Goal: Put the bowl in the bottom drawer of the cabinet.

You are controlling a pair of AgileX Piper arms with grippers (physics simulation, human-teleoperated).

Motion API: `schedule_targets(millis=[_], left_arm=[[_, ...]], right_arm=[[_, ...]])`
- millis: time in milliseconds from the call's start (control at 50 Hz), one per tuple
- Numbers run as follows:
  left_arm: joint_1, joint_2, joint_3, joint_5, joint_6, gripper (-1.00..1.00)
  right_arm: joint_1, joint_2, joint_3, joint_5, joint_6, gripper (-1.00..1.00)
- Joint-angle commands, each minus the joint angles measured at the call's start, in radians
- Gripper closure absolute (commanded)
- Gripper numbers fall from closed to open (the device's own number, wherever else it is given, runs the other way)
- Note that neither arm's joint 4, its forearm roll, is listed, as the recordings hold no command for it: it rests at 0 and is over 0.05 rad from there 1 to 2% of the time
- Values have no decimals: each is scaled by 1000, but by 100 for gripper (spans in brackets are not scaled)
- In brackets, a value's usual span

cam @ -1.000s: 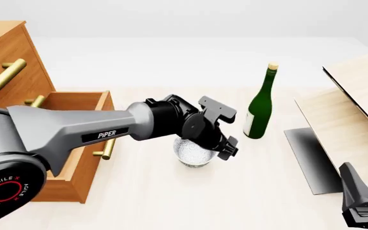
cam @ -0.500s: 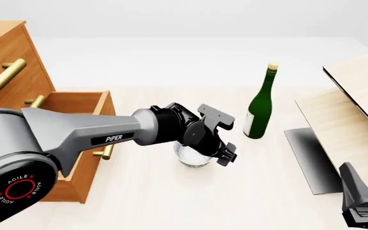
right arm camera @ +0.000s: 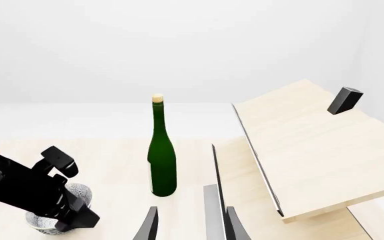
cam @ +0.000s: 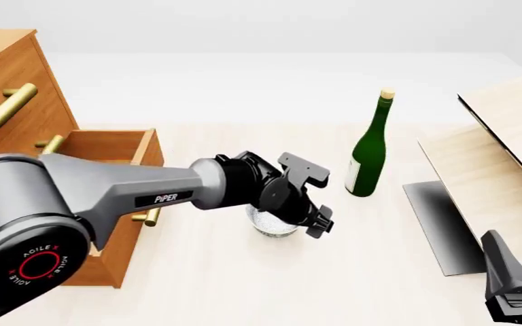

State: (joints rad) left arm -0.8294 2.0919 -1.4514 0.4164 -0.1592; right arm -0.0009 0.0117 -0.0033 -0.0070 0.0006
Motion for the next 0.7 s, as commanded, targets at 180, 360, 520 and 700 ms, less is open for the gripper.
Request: schedule_targets(millis=[180, 360, 520, 700], left_arm=[[2, 20, 11, -17, -12, -100], [-1, 27, 17, -27, -18, -100], [-3, 30, 19, -30, -22, -100], [-3, 35, 16, -30, -22, -100]], right_arm=[[0, 0, 0, 0, 0, -100], [0, 0, 0, 0, 0, -100], [0, 0, 0, 0, 0, -100], [0, 0, 0, 0, 0, -100]])
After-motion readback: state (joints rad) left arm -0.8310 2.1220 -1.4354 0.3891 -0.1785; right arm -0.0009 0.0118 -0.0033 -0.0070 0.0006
